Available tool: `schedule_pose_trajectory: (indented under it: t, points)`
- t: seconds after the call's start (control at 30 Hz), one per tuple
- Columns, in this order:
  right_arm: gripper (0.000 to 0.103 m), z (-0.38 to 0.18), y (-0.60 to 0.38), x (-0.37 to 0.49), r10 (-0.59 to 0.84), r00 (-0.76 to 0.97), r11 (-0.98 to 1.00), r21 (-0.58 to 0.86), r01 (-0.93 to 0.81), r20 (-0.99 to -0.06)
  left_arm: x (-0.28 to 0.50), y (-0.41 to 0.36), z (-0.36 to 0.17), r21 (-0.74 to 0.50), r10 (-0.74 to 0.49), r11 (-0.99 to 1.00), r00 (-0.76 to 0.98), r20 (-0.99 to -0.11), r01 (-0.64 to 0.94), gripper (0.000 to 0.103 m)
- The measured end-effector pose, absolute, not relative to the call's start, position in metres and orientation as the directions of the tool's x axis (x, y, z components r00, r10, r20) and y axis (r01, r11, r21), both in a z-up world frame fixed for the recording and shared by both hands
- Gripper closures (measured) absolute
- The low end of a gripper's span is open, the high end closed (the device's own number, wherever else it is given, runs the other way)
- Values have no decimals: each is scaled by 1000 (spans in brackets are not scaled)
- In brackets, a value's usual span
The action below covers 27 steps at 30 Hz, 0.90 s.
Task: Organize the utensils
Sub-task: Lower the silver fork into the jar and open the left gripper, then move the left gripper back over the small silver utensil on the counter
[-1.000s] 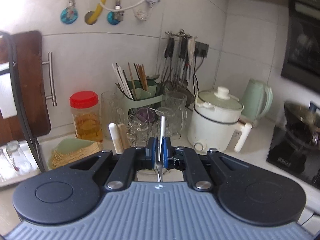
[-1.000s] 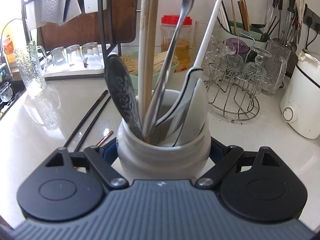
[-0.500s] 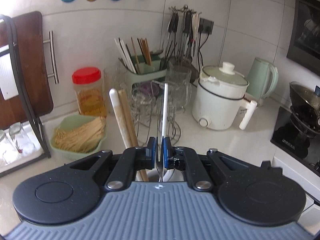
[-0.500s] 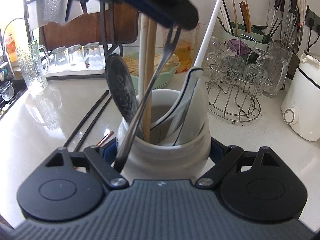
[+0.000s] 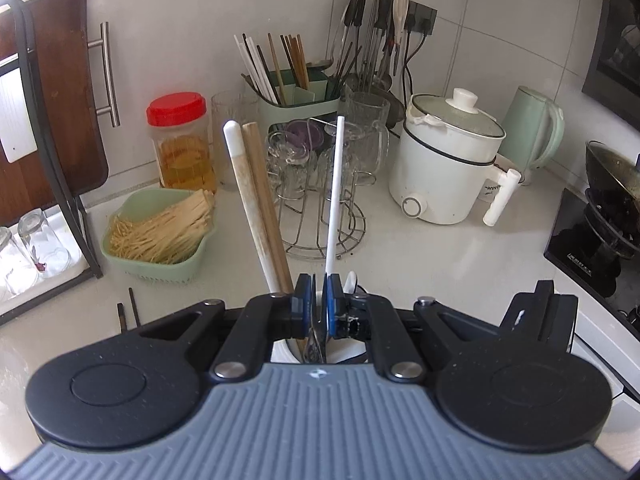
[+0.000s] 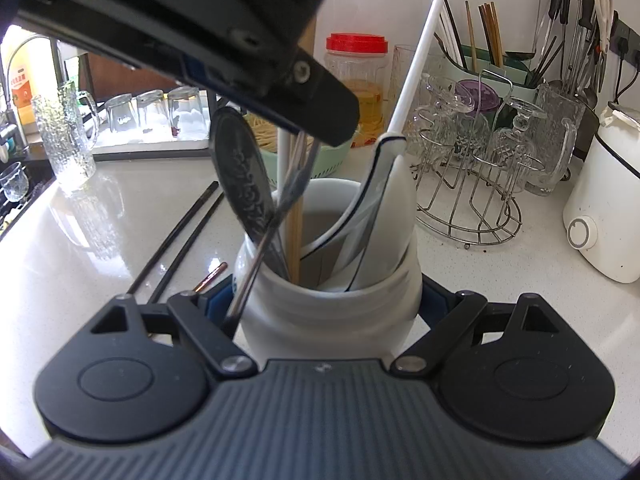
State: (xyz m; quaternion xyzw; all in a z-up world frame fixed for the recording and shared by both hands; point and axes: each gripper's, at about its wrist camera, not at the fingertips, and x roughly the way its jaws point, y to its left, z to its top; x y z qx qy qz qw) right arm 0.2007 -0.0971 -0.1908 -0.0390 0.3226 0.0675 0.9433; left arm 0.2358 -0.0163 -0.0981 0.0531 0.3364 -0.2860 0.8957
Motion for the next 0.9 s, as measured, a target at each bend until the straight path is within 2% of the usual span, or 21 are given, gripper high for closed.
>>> schedule_pose_trajectory:
  t: [0.23, 0.3, 0.37, 0.47, 0.73, 0.9]
  points:
    - [12, -191, -97, 201, 102, 784, 988, -29, -151, -613, 238, -11, -91, -149, -489, 837, 599, -634, 526, 93]
    - [12, -191, -97, 201, 101, 784, 988, -29, -150, -612, 237, -11, -86, -141, -480, 841, 601, -639, 522, 90]
    - [12, -191, -96, 200, 101, 785, 988, -30, -150, -611, 236, -7, -81, -163, -489, 840, 592, -640, 518, 83]
    - [12, -191, -96, 200, 101, 785, 988, -29, -149, -611, 235, 0, -68, -188, -501, 840, 591, -632, 510, 76]
    - [12, -191, -96, 200, 100, 787, 989, -27, -146, -609, 231, 28, -30, -205, -489, 860, 639, -595, 467, 67]
    - [12, -191, -97, 200, 101, 788, 989, -27, -147, -608, 233, 48, -11, -203, -454, 886, 685, -570, 418, 66]
